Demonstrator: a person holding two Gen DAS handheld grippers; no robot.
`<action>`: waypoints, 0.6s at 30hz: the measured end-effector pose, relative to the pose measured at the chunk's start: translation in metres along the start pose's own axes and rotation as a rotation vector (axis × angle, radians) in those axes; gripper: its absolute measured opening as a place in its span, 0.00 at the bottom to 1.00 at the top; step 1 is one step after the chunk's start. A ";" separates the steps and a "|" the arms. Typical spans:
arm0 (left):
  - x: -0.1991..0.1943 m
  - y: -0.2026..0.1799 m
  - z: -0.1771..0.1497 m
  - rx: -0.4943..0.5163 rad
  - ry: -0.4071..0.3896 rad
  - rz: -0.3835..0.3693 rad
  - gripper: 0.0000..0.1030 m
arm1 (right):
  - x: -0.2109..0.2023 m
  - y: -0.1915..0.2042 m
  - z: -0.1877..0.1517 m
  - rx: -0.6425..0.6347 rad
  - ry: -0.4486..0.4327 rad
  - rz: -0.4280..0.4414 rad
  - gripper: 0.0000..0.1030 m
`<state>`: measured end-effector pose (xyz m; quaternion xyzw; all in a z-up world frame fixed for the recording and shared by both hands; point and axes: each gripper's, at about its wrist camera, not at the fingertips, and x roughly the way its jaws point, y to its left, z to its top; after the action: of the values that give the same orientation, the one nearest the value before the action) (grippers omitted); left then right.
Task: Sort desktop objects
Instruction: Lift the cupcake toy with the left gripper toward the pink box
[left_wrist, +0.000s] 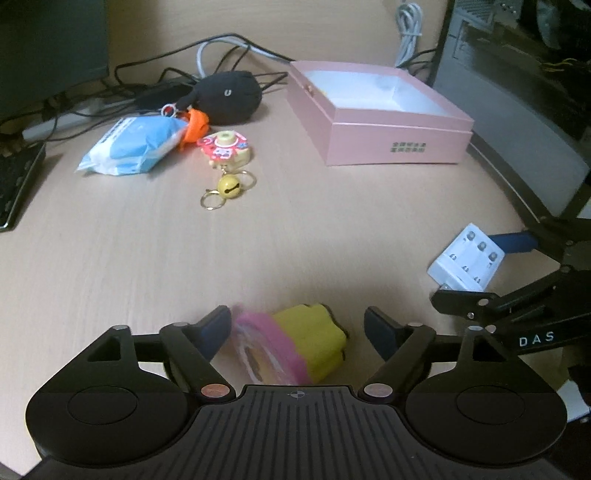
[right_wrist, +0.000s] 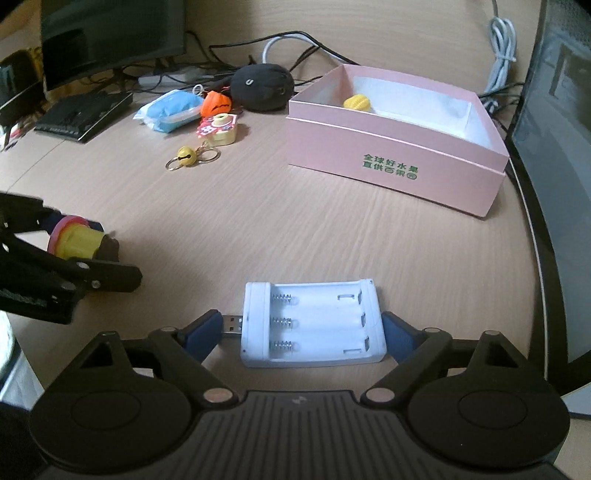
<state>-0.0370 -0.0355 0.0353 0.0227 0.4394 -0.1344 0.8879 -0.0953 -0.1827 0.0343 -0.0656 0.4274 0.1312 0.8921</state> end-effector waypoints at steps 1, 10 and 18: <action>-0.002 0.000 -0.001 -0.001 0.000 0.005 0.82 | -0.001 -0.002 -0.001 -0.003 -0.004 -0.001 0.88; -0.016 -0.002 -0.012 0.056 0.037 -0.035 0.83 | 0.000 -0.008 -0.004 -0.022 -0.031 -0.005 0.88; -0.018 -0.015 -0.023 0.155 0.062 -0.006 0.57 | 0.002 -0.007 -0.002 -0.022 -0.042 -0.003 0.88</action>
<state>-0.0693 -0.0423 0.0361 0.0945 0.4550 -0.1699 0.8690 -0.0938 -0.1892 0.0311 -0.0735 0.4071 0.1360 0.9002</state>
